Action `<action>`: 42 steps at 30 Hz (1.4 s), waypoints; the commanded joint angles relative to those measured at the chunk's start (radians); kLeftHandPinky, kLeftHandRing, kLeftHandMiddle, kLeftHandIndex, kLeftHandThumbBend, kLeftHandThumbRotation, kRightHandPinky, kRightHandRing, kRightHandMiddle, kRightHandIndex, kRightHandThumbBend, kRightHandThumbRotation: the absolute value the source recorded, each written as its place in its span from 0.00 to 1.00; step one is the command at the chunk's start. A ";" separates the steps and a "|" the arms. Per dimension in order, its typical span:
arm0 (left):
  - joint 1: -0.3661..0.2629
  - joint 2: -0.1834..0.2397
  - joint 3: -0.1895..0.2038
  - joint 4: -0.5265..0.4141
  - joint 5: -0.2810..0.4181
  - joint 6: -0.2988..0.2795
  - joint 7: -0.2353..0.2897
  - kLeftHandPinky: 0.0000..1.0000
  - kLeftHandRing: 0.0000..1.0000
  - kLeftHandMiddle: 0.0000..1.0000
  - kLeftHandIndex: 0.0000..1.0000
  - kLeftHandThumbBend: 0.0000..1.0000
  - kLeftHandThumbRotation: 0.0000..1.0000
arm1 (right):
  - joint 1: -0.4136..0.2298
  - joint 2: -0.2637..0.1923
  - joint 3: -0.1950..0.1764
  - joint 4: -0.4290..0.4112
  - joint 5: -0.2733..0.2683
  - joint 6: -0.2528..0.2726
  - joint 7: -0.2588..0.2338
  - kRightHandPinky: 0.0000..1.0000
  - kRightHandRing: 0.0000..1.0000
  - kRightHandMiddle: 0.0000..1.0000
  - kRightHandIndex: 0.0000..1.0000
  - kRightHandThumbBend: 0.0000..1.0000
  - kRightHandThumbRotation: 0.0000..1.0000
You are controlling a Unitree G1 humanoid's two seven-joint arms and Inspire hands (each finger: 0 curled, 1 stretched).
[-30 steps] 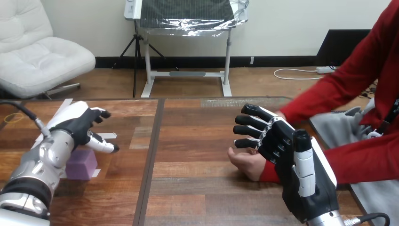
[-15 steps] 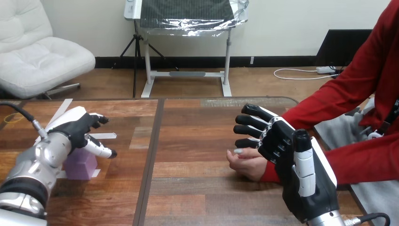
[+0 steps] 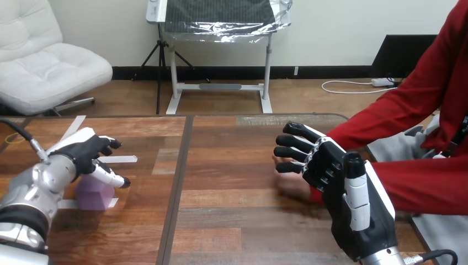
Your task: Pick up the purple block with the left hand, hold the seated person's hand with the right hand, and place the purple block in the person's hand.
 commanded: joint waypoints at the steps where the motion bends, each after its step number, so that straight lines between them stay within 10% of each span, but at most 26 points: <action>1: -0.113 0.034 -0.001 -0.010 -0.012 0.003 -0.013 0.88 0.91 0.88 0.89 0.54 0.00 | -0.057 -0.008 -0.005 -0.051 0.005 -0.001 0.002 0.69 0.76 0.78 0.80 0.81 1.00; 42: -0.127 0.049 -0.031 -0.007 0.014 0.037 -0.048 0.87 0.94 0.91 0.89 0.56 0.00 | -0.059 -0.011 -0.008 -0.054 0.002 0.000 0.004 0.67 0.76 0.78 0.81 0.80 1.00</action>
